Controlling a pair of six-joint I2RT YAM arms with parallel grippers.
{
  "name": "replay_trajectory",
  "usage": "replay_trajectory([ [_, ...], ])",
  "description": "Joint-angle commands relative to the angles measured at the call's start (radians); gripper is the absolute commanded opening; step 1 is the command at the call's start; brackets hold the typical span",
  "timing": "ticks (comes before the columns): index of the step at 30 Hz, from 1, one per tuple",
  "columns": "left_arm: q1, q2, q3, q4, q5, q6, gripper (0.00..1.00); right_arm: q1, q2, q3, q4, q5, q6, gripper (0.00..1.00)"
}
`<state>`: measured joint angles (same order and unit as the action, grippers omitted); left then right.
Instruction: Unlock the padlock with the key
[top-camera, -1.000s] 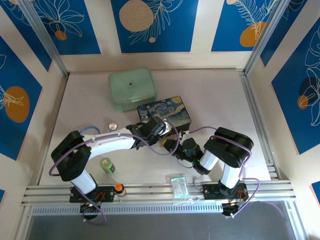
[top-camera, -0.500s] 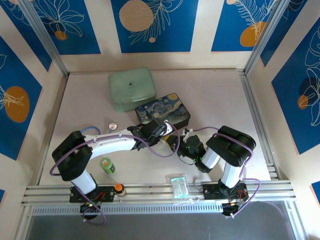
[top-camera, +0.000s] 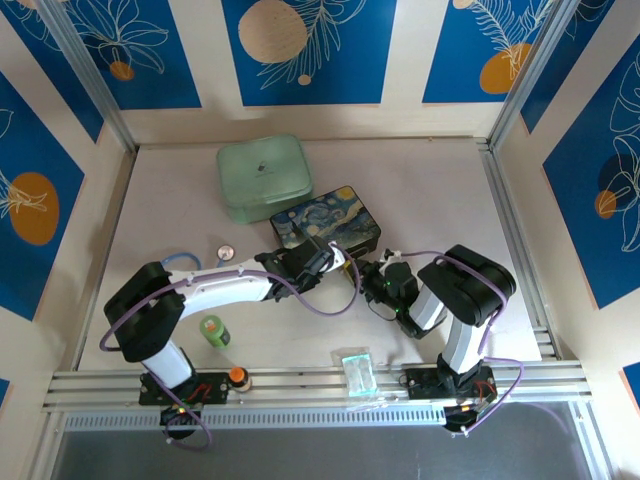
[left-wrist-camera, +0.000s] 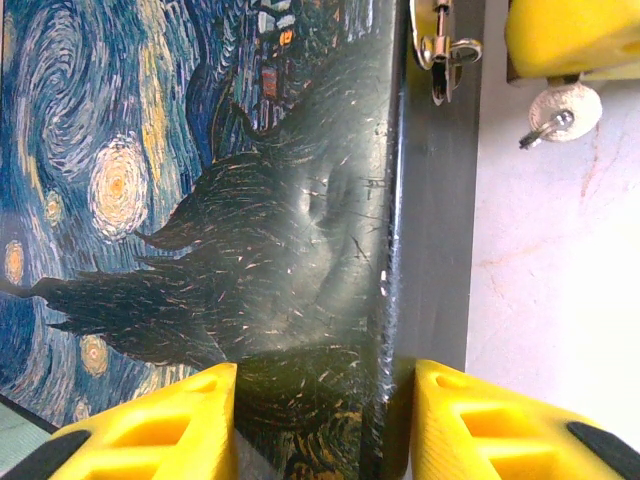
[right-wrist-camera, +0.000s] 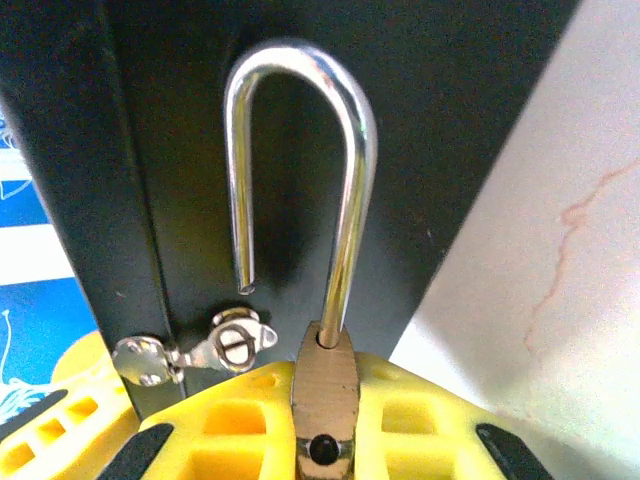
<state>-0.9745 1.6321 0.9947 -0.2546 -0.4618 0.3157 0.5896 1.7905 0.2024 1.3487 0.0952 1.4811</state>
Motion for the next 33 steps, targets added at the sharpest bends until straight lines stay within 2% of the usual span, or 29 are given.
replay_trajectory([
  [1, -0.01, 0.054, -0.051, -0.223, 0.059, 0.003, 0.41, -0.04, 0.024, -0.006, -0.013, -0.098, -0.033, 0.05],
  [4, -0.01, 0.061, -0.036, -0.222, 0.028, -0.018, 0.43, -0.086, 0.06, 0.006, -0.027, -0.213, -0.03, 0.05],
  [9, -0.01, 0.074, 0.006, -0.22, -0.028, -0.075, 0.53, -0.098, 0.058, -0.012, -0.156, -0.273, -0.056, 0.05],
  [12, -0.013, 0.071, 0.027, -0.215, -0.055, -0.106, 0.58, -0.117, 0.022, -0.019, -0.301, -0.319, -0.106, 0.06],
  [16, -0.015, 0.055, 0.052, -0.218, -0.142, -0.169, 0.78, -0.146, -0.059, 0.02, -0.602, -0.362, -0.223, 0.06],
  [19, -0.015, 0.029, 0.059, -0.209, -0.188, -0.245, 1.0, -0.191, -0.116, 0.048, -0.771, -0.398, -0.297, 0.07],
  [24, -0.014, 0.01, 0.05, -0.164, -0.219, -0.301, 1.0, -0.299, -0.188, 0.126, -1.058, -0.485, -0.463, 0.08],
  [28, -0.013, 0.02, 0.065, -0.192, -0.306, -0.32, 1.0, -0.378, -0.235, 0.219, -1.333, -0.518, -0.637, 0.1],
  [31, -0.002, 0.014, 0.069, -0.231, -0.355, -0.388, 1.0, -0.404, -0.211, 0.255, -1.343, -0.647, -0.626, 0.1],
  [33, 0.009, -0.008, 0.065, -0.239, -0.324, -0.468, 1.0, -0.413, -0.203, 0.274, -1.327, -0.737, -0.599, 0.11],
])
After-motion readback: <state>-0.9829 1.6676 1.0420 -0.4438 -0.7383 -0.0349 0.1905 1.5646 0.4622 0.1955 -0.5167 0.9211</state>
